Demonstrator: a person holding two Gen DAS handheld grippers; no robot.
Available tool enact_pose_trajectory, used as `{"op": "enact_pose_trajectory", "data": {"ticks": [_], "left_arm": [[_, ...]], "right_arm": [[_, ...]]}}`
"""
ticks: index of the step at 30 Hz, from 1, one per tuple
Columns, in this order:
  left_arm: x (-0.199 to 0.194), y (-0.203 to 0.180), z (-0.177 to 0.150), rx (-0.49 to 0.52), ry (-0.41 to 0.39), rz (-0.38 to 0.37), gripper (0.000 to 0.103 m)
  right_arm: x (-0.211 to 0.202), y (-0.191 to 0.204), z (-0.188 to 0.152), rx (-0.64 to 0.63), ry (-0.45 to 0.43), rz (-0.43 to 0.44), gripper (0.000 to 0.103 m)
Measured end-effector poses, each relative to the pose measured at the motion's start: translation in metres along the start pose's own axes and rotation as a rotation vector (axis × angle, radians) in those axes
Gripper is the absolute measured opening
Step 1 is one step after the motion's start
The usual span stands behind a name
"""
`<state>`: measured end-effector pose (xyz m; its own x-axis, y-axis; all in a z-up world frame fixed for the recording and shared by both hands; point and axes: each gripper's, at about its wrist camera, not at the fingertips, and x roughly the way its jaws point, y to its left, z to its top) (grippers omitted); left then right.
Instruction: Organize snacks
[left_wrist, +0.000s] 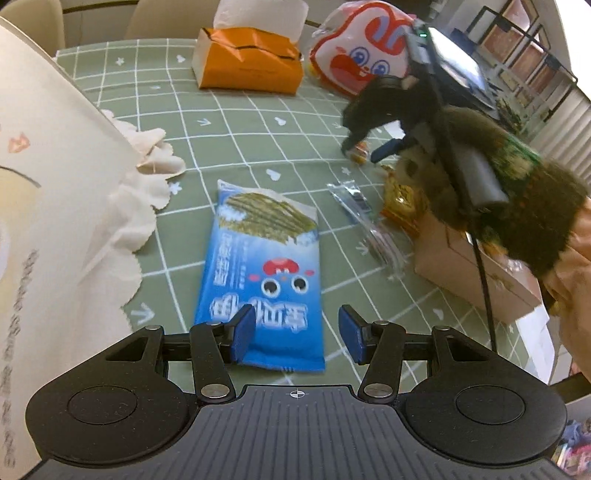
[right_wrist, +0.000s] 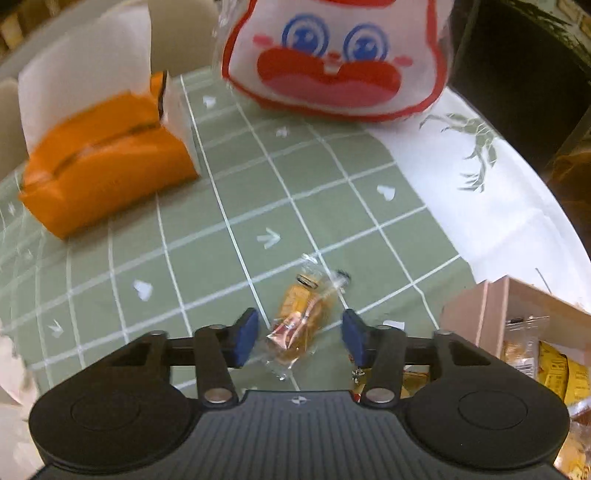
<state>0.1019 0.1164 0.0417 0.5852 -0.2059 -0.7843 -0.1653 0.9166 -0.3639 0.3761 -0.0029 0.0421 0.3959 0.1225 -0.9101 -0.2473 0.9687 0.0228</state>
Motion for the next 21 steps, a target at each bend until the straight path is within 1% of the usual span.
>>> {"op": "enact_pose_trajectory", "data": {"ticks": [1, 4, 7, 12, 14, 16, 21], "left_arm": [[0.002, 0.001, 0.001, 0.001, -0.004, -0.007, 0.055], [0.004, 0.005, 0.000, -0.014, -0.015, -0.024, 0.055], [0.003, 0.007, -0.002, -0.034, -0.021, -0.025, 0.053], [-0.006, 0.006, -0.005, -0.051, -0.013, -0.017, 0.053], [-0.010, 0.003, -0.007, -0.048, -0.011, -0.006, 0.053], [-0.013, -0.001, -0.008, -0.034, -0.008, -0.001, 0.053], [-0.017, -0.018, -0.013, -0.002, 0.006, -0.001, 0.053]], "right_arm": [[-0.003, -0.001, -0.002, -0.007, 0.008, 0.011, 0.025], [-0.018, 0.003, -0.020, -0.048, 0.044, 0.090, 0.024], [-0.035, 0.008, -0.054, -0.079, 0.096, 0.157, 0.024], [-0.066, 0.013, -0.114, -0.093, 0.134, 0.251, 0.024], [-0.076, 0.008, -0.137, -0.081, 0.140, 0.273, 0.024], [-0.083, -0.002, -0.153, -0.056, 0.127, 0.279, 0.024], [-0.097, -0.034, -0.183, 0.007, 0.128, 0.278, 0.024]]}}
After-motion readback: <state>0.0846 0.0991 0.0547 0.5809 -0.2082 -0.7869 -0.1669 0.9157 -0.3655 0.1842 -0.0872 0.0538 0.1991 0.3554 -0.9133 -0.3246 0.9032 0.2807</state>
